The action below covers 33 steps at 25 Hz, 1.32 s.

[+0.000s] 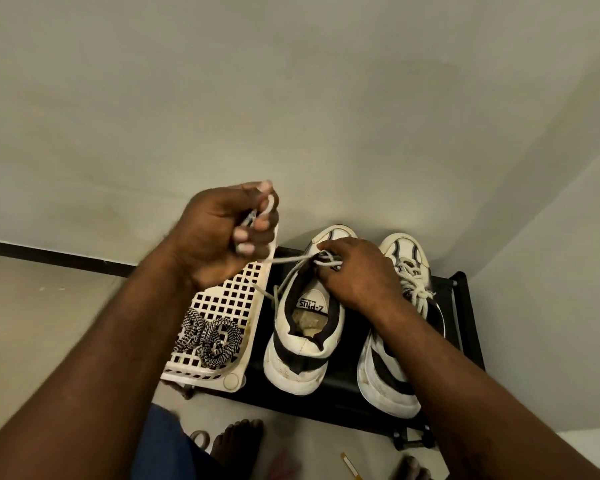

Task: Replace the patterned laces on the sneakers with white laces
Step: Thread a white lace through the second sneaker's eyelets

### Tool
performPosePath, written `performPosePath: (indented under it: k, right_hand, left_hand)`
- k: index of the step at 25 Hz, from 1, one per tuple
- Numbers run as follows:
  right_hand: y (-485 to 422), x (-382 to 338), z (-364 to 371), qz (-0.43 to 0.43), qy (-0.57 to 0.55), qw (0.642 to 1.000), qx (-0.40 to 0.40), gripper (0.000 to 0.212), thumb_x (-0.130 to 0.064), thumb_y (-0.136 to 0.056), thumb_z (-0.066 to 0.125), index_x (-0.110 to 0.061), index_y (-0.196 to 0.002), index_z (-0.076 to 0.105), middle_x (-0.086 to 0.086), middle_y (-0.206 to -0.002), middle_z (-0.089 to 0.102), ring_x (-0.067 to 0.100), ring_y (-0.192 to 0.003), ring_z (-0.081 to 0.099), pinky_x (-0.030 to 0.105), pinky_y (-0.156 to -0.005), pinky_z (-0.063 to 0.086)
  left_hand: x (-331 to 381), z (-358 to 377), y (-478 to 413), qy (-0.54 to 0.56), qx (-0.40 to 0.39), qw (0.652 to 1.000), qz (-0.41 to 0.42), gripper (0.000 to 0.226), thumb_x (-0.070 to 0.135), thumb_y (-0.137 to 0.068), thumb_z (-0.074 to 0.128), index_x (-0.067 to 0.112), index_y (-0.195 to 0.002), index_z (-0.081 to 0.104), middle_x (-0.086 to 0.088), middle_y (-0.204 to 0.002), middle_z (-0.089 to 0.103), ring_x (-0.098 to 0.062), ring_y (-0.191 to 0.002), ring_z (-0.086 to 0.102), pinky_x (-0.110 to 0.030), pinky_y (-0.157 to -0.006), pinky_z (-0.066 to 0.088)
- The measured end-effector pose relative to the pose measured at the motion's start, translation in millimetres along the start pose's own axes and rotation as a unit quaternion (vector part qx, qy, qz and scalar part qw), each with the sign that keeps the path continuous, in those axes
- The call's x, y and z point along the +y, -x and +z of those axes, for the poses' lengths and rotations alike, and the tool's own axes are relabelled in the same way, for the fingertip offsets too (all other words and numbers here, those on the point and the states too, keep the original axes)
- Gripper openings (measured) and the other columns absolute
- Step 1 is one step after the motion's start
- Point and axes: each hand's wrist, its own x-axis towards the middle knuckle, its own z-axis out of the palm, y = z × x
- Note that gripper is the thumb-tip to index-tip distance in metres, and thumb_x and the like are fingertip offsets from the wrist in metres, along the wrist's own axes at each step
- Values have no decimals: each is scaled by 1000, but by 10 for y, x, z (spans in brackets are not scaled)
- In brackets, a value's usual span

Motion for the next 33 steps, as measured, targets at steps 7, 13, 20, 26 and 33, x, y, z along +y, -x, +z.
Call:
performPosePath:
  k: [7,13,20,26,33]
  right_hand:
    - [3,-36,-5,12,-10,1000,-15,60,-58,-78,56,-43,-135,63,-10,-138,64,23,-128,57,45,-102,51]
    - [12,-55,-21,17,-12,1000,-13,60,-54,-78,61,-44,-138,61,-11,-141,62,22,-129,56,47,-103,51]
    - [48,-61,-274,26,-94,994,-49,47,-39,-85,77,-33,-130,69,-5,-133,69,20,-122,62,26,-93,46]
    - [231,-143,-405,67,26,994,-80,65,-57,-82,75,-30,-138,53,5,-120,67,28,-107,63,34,-81,50]
    - [286,-198,-324,21,-11,1000,15,35,-23,-83,67,-26,-115,55,3,-81,68,30,-80,65,36,-70,54]
  left_hand:
    - [-468,-51,-219,-625,74,770,-107,16,38,-96,71,25,-94,80,0,-100,77,-17,-91,68,-28,-77,50]
    - [-127,-165,-35,-161,12,987,6,22,21,-74,74,2,-68,63,-1,-56,50,-12,-47,31,-24,-45,22]
    - [-448,-301,-241,-613,222,757,-43,15,26,-82,60,22,-79,74,-2,-97,74,-30,-91,67,-42,-88,54]
    - [-672,-116,-499,-623,149,767,39,25,31,-101,57,28,-115,77,-3,-118,75,-28,-116,64,-39,-100,51]
    - [-723,-12,-532,-573,104,809,-78,29,36,-102,60,9,-98,69,-10,-100,70,-28,-96,64,-34,-76,47]
